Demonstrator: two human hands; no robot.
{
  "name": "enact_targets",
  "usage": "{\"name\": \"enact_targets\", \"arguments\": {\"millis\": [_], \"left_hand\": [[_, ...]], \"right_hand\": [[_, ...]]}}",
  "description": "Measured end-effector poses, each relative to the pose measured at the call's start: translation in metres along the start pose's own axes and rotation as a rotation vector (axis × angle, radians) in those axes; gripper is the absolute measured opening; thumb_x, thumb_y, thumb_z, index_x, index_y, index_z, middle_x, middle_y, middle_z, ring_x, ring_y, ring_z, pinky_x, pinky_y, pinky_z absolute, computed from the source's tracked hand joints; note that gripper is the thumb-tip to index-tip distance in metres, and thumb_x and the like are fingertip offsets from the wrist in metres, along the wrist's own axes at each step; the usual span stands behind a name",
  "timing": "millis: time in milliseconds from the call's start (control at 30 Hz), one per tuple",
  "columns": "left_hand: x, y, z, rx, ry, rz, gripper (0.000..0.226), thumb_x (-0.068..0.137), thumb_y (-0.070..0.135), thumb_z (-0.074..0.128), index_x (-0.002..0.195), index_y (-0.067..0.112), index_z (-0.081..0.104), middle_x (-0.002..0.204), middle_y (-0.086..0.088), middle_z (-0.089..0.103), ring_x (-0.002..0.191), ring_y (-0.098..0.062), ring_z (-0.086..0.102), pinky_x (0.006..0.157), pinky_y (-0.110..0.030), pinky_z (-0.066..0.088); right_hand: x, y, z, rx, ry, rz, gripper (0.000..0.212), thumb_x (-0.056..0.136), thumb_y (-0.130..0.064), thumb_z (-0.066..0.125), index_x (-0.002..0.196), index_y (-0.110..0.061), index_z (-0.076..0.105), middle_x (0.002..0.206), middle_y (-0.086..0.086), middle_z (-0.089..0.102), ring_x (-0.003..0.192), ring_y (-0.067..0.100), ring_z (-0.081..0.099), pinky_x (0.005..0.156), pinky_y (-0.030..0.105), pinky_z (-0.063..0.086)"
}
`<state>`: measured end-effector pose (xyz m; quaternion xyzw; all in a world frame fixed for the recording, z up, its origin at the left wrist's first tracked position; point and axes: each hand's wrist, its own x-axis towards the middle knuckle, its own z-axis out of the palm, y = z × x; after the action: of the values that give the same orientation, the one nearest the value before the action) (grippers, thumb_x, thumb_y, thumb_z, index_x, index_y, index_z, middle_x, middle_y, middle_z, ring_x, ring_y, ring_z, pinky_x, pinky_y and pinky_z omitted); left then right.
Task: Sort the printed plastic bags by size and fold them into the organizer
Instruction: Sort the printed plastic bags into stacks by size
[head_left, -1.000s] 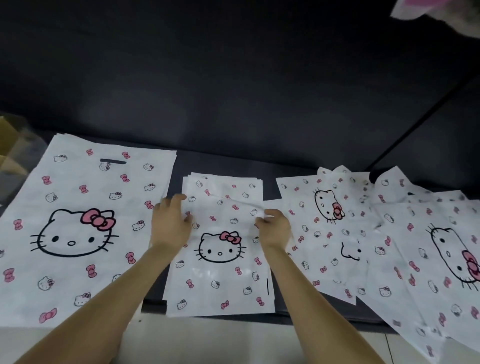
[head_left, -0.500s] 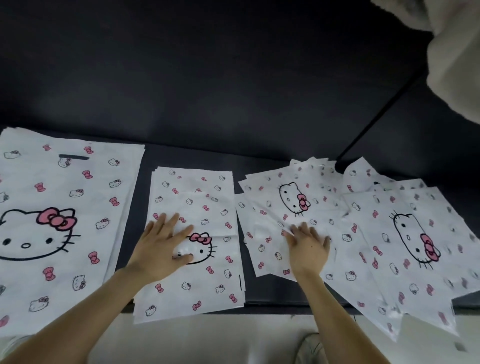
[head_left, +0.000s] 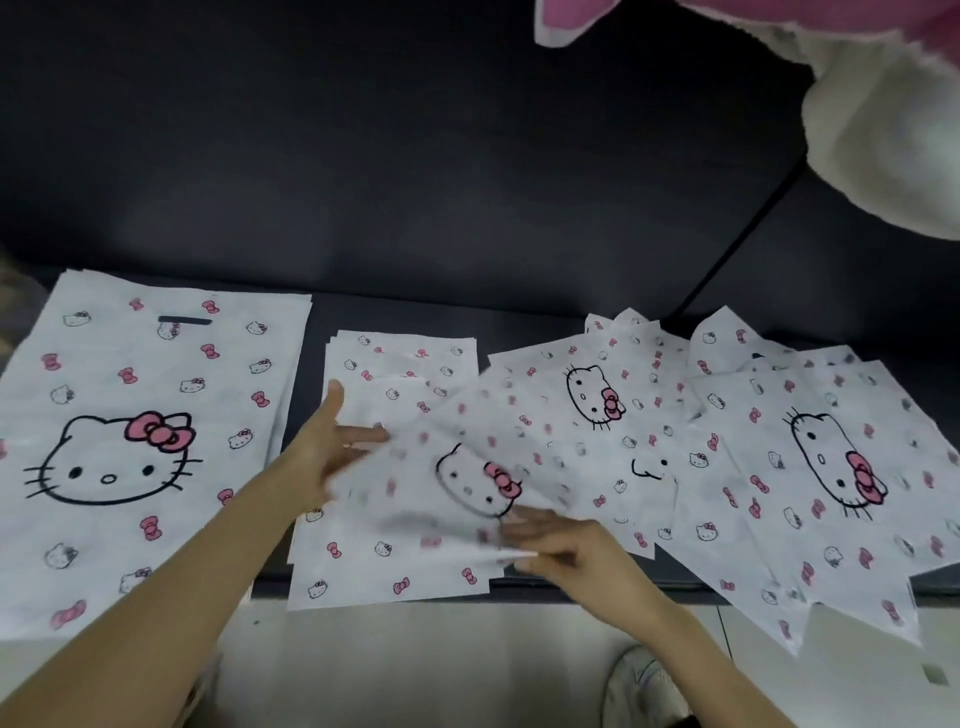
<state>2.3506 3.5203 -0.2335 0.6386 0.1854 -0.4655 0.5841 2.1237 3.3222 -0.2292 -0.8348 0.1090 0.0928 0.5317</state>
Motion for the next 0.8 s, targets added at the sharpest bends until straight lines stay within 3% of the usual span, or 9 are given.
{"name": "enact_targets", "arguments": {"millis": [67, 133, 233, 367, 500, 567, 700, 767, 800], "left_hand": [[-0.004, -0.003, -0.005, 0.089, -0.039, -0.082, 0.071, 0.086, 0.067, 0.045, 0.103, 0.002, 0.066, 0.092, -0.017, 0.067, 0.077, -0.028, 0.063, 0.066, -0.034, 0.048], [-0.009, -0.015, -0.003, 0.313, -0.058, -0.052, 0.044, 0.085, 0.037, 0.068, 0.109, 0.001, 0.064, 0.095, -0.016, 0.070, 0.077, -0.025, 0.065, 0.067, -0.031, 0.051], [-0.006, -0.038, 0.003, 0.530, 0.098, 0.129, 0.034, 0.080, 0.000, 0.070, 0.111, 0.009, 0.062, 0.086, -0.009, 0.065, 0.068, -0.019, 0.060, 0.058, -0.025, 0.048], [-0.006, -0.047, -0.001, 0.370, 0.383, 0.411, 0.034, 0.083, -0.004, 0.062, 0.114, 0.011, 0.060, 0.078, -0.005, 0.058, 0.069, -0.019, 0.056, 0.054, -0.021, 0.040], [-0.001, -0.045, -0.016, 0.480, 0.502, 0.546, 0.037, 0.087, -0.003, 0.055, 0.120, 0.012, 0.059, 0.077, -0.003, 0.057, 0.073, -0.019, 0.056, 0.055, -0.019, 0.038], [0.004, -0.041, -0.021, 0.521, 0.525, 0.565, 0.038, 0.085, -0.007, 0.050, 0.116, 0.010, 0.061, 0.072, 0.000, 0.057, 0.065, -0.014, 0.052, 0.053, -0.017, 0.037], [0.011, -0.037, -0.026, 0.664, 0.535, 0.548, 0.036, 0.084, -0.006, 0.049, 0.118, 0.004, 0.058, 0.079, -0.006, 0.062, 0.076, -0.027, 0.058, 0.061, -0.026, 0.043], [0.009, -0.040, -0.027, 0.968, 0.640, 0.560, 0.038, 0.085, 0.006, 0.059, 0.122, 0.001, 0.053, 0.094, -0.020, 0.058, 0.083, -0.037, 0.057, 0.068, -0.034, 0.042], [0.010, -0.044, -0.028, 1.188, 0.719, 0.643, 0.042, 0.081, 0.015, 0.067, 0.119, 0.000, 0.054, 0.097, -0.025, 0.054, 0.083, -0.040, 0.055, 0.069, -0.039, 0.041]], "right_hand": [[-0.002, 0.010, 0.004, -0.099, -0.109, 0.014, 0.031, 0.085, -0.013, 0.069, 0.103, -0.039, 0.071, 0.115, -0.032, 0.058, 0.124, -0.019, 0.036, 0.104, 0.006, 0.026], [-0.001, 0.013, 0.005, -0.086, -0.138, 0.044, 0.029, 0.084, -0.006, 0.069, 0.104, -0.026, 0.074, 0.120, -0.024, 0.058, 0.123, -0.022, 0.035, 0.104, 0.008, 0.028], [0.003, 0.006, 0.003, 0.298, 0.011, 0.148, 0.039, 0.081, 0.015, 0.058, 0.106, -0.012, 0.070, 0.123, -0.009, 0.061, 0.114, -0.013, 0.052, 0.093, 0.008, 0.040], [0.026, 0.003, 0.006, 0.579, 0.242, 0.226, 0.036, 0.079, 0.008, 0.057, 0.100, -0.015, 0.075, 0.112, 0.000, 0.070, 0.111, 0.011, 0.061, 0.095, 0.023, 0.046], [0.062, -0.013, 0.019, 0.613, 0.309, 0.232, 0.036, 0.086, 0.013, 0.049, 0.101, -0.010, 0.072, 0.108, 0.002, 0.071, 0.106, 0.012, 0.063, 0.089, 0.019, 0.049], [0.077, -0.020, 0.022, 0.588, 0.312, 0.238, 0.036, 0.086, 0.012, 0.049, 0.105, -0.010, 0.071, 0.112, 0.002, 0.068, 0.107, 0.012, 0.060, 0.094, 0.021, 0.046], [0.093, -0.022, 0.022, 0.483, 0.327, 0.265, 0.035, 0.087, 0.009, 0.049, 0.108, -0.013, 0.067, 0.105, -0.007, 0.065, 0.102, 0.008, 0.058, 0.080, 0.006, 0.044], [0.089, -0.010, 0.018, 0.131, 0.471, 0.249, 0.030, 0.089, 0.001, 0.053, 0.113, -0.012, 0.065, 0.108, -0.009, 0.064, 0.105, 0.010, 0.058, 0.086, 0.005, 0.040], [0.086, 0.003, 0.014, -0.164, 0.592, 0.249, 0.029, 0.089, -0.006, 0.055, 0.117, -0.010, 0.064, 0.112, -0.003, 0.065, 0.108, 0.016, 0.059, 0.093, 0.015, 0.042]]}}
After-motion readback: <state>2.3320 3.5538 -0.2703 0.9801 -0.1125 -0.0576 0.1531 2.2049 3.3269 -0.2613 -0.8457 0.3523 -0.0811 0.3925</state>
